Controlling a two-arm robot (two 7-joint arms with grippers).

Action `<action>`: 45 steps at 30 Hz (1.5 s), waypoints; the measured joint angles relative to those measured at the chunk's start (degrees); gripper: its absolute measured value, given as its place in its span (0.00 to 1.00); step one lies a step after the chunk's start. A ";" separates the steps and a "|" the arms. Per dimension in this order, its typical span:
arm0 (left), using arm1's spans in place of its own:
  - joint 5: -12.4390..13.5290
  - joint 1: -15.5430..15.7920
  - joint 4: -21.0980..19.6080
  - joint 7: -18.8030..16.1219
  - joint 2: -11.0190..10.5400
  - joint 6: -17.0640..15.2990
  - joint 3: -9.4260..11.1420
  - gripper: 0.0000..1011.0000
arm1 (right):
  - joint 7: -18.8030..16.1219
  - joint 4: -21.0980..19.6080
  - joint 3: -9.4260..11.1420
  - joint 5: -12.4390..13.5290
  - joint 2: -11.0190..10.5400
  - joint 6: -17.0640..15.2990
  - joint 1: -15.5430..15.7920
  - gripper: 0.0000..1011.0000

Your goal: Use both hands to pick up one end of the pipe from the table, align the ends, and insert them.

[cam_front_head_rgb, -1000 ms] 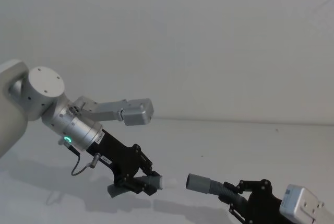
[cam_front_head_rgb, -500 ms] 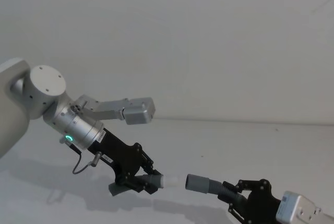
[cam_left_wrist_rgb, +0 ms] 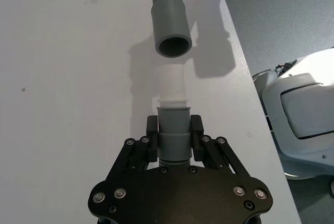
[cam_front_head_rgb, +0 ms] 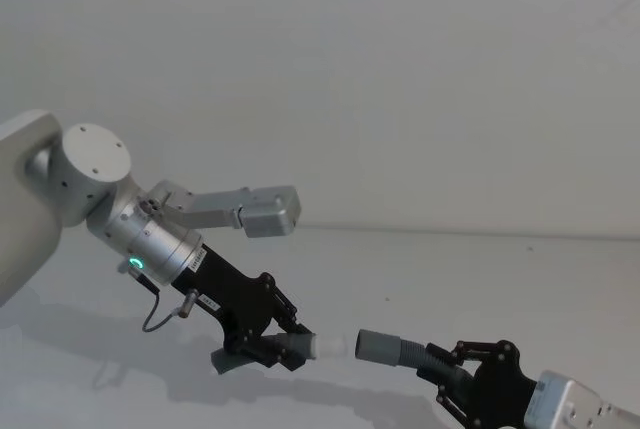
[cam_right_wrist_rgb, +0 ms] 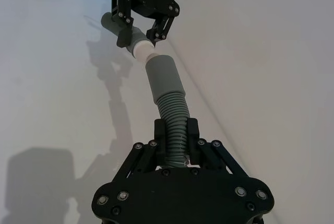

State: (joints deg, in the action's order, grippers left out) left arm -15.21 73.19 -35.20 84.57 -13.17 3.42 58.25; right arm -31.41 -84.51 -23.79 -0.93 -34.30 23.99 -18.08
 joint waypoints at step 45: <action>0.68 0.07 0.68 0.17 1.25 -0.05 -0.57 0.32 | 4.13 -0.37 0.34 -6.84 0.49 2.07 0.85 0.21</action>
State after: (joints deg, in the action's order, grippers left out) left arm -14.54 73.26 -34.52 84.74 -11.92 3.36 57.68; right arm -27.28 -84.87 -23.44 -7.78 -33.81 26.07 -17.23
